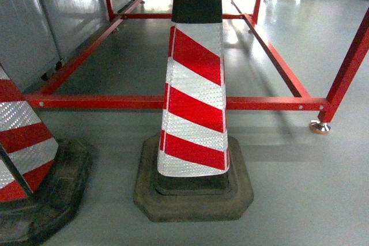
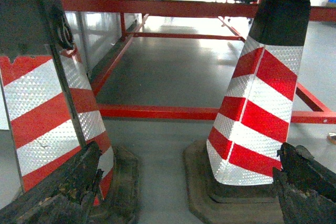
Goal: Sort blue parts and orange caps into right shelf containers
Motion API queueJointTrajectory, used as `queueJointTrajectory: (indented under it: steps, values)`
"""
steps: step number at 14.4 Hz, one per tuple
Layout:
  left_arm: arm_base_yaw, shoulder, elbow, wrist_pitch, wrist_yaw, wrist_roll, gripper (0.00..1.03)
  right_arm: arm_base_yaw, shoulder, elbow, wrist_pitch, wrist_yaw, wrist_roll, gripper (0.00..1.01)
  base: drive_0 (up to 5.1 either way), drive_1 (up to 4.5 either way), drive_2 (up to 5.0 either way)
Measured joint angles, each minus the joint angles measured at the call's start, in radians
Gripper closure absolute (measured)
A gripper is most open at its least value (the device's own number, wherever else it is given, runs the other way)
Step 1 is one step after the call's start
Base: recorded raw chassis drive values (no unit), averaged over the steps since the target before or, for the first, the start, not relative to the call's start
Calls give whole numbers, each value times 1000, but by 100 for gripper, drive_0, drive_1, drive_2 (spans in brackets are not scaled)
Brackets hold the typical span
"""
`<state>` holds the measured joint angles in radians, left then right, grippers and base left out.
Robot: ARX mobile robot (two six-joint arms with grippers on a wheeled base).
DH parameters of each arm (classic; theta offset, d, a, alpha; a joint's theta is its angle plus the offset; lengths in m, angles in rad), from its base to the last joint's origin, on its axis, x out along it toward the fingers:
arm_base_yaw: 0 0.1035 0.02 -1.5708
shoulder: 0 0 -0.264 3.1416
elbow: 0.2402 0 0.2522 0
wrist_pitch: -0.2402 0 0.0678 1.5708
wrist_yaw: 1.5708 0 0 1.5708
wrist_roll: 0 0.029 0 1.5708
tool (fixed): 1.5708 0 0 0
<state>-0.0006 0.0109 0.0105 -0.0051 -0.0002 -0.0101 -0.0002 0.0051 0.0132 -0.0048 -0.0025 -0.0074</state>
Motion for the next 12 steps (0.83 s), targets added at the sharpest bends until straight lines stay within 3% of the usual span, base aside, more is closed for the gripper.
queueJointTrajectory:
  steps: [12]
  values:
    - [0, 0, 0, 1, -1, 10, 5, 0, 0, 0, -1, 2, 8, 3, 0, 0, 0]
